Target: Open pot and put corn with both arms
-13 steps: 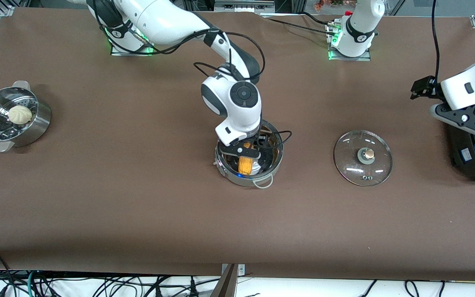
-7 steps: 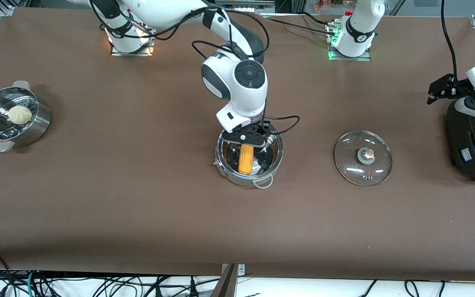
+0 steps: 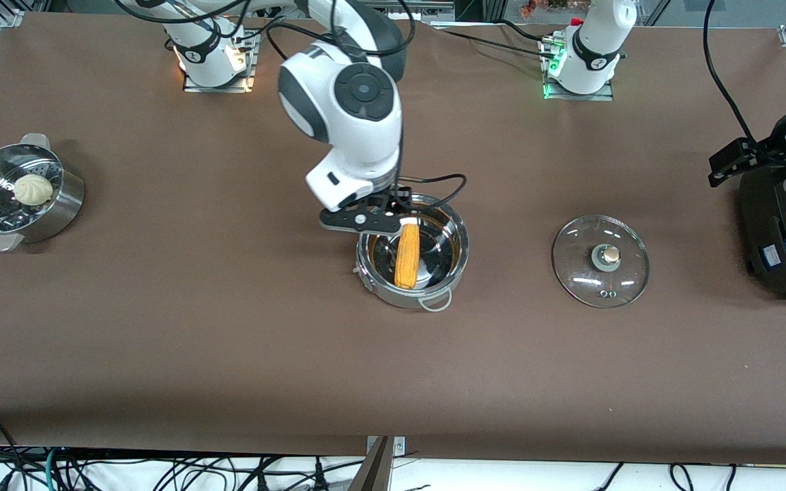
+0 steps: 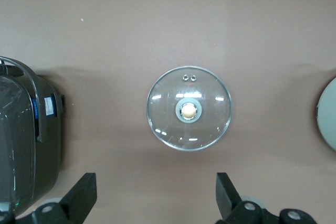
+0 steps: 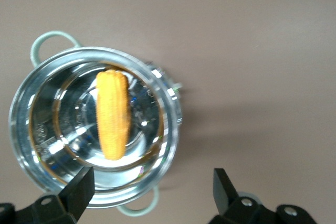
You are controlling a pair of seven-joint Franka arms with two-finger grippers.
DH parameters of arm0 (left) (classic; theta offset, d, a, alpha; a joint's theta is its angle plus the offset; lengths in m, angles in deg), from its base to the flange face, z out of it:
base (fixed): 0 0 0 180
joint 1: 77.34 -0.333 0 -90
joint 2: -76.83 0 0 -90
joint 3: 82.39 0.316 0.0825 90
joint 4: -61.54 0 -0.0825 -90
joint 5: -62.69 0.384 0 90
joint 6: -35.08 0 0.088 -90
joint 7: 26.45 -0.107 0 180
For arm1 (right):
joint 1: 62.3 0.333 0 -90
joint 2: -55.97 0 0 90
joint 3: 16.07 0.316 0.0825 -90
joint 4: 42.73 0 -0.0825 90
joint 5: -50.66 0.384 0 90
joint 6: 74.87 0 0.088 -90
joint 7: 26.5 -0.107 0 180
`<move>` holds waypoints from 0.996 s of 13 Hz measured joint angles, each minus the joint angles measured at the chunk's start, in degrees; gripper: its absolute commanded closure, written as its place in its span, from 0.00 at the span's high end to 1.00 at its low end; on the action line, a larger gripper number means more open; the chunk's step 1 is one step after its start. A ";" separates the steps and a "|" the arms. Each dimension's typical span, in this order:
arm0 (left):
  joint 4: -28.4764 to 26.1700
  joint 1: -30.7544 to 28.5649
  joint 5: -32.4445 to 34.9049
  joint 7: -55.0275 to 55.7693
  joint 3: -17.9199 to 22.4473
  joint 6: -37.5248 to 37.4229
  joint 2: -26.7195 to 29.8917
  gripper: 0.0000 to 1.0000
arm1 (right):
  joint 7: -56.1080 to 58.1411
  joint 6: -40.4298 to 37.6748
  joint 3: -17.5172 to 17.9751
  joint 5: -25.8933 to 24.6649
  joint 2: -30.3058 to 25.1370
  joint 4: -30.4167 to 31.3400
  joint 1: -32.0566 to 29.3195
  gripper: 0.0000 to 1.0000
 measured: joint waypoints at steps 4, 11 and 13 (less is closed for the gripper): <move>-2.35 -0.37 -0.98 1.60 0.12 0.70 3.40 1.00 | 12.83 -3.32 -3.52 -0.38 -2.85 -0.05 -4.31 1.00; -1.03 -2.15 -4.38 1.70 -0.67 -1.83 2.03 1.00 | 26.82 -7.44 -13.01 -0.37 -6.26 -0.04 -6.22 1.00; -0.56 -2.16 -3.35 1.70 -0.74 -3.24 1.52 1.00 | 31.53 -7.62 -13.79 -0.37 -6.85 -0.04 -9.17 1.00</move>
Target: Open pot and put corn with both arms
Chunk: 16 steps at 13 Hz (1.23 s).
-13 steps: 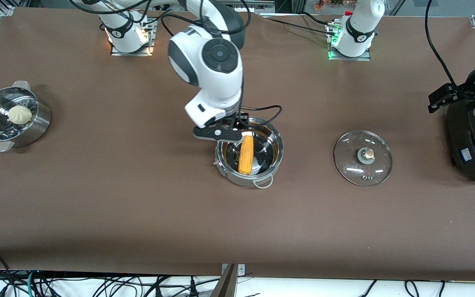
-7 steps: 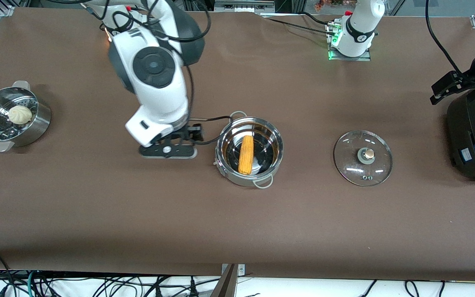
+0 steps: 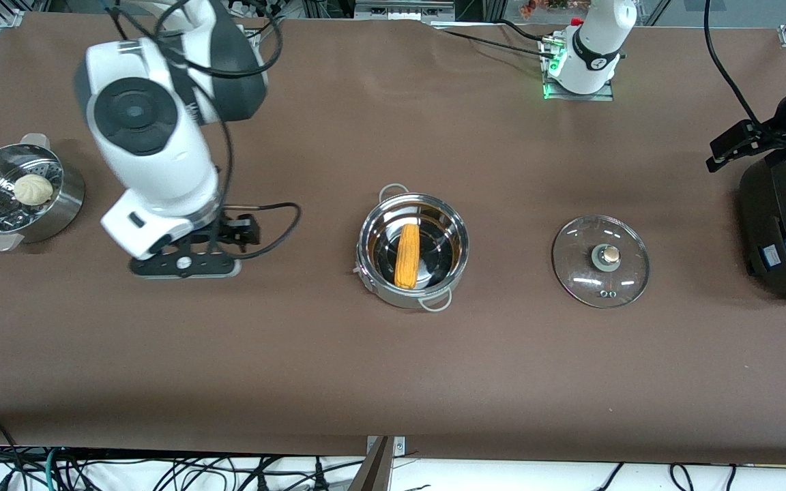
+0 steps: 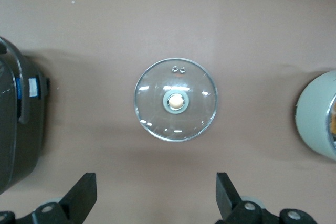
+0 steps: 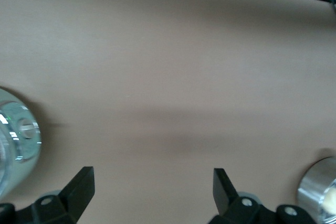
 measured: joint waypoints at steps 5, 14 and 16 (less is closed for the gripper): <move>0.61 -0.08 0.79 -0.05 0.07 -3.05 -0.13 1.00 | 13.47 -4.02 -0.38 2.94 -1.82 0.00 -12.03 1.00; 3.08 -0.48 1.97 -0.14 -0.18 -3.10 -1.67 1.00 | 18.05 -5.99 0.11 8.32 -16.74 12.82 -19.48 1.00; 3.36 -0.40 1.97 -0.11 -1.03 -3.16 -1.69 1.00 | 18.05 -5.85 0.11 8.30 -20.30 17.13 -19.56 1.00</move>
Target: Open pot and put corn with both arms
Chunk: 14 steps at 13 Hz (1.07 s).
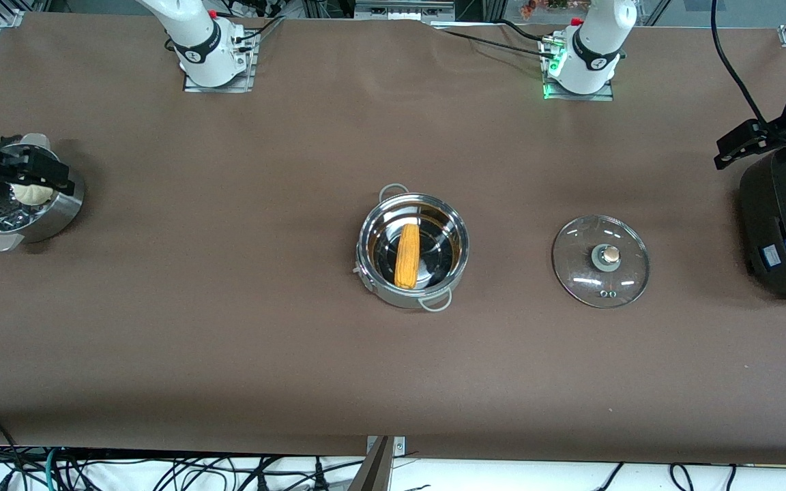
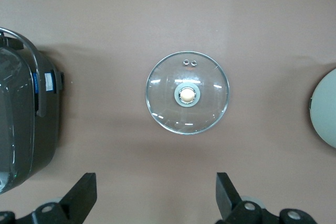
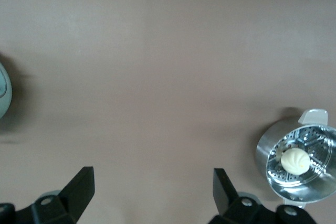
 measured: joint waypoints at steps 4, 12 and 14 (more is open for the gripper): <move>0.03 -0.48 0.00 -0.03 0.40 -0.03 -0.04 1.00 | 0.04 2.19 0.00 -0.01 -2.53 5.58 -0.93 1.00; 0.04 -0.60 0.00 -0.03 0.45 -0.07 -0.09 1.00 | -0.20 9.91 0.38 0.04 -4.04 9.80 -2.25 1.00; 0.04 -0.60 0.00 -0.03 0.45 -0.07 -0.10 1.00 | -0.20 10.00 0.51 0.04 -5.67 10.52 -2.25 1.00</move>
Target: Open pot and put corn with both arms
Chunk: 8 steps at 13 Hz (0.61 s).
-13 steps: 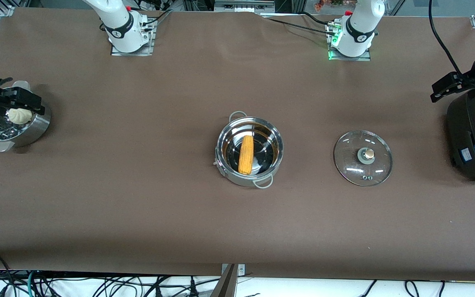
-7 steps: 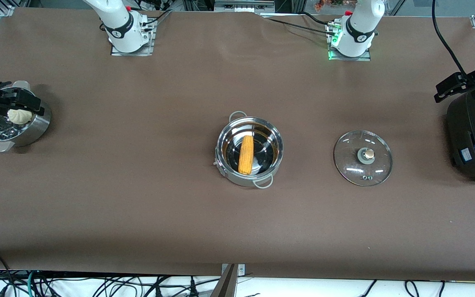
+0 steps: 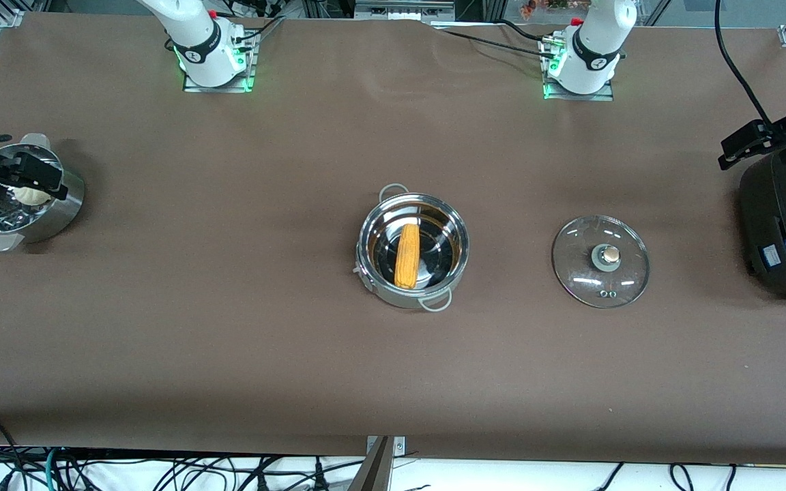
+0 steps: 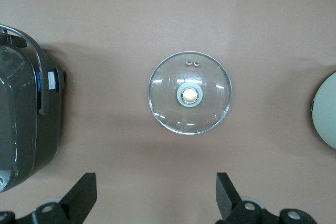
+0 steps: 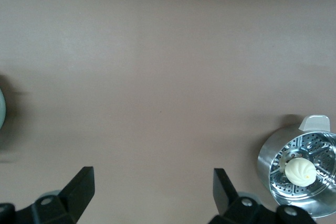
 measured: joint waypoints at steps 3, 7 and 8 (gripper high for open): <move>0.00 0.00 0.00 0.00 0.00 0.00 -0.01 1.00 | -0.03 -0.03 0.02 0.00 -1.62 1.61 -0.68 1.00; 0.00 0.00 0.00 0.00 0.00 0.00 -0.01 1.00 | -0.03 0.02 0.02 0.00 -2.25 3.56 -2.24 1.00; 0.00 0.00 0.00 0.00 0.00 0.00 -0.02 1.00 | -0.03 0.02 0.03 0.00 -2.34 3.68 -2.26 1.00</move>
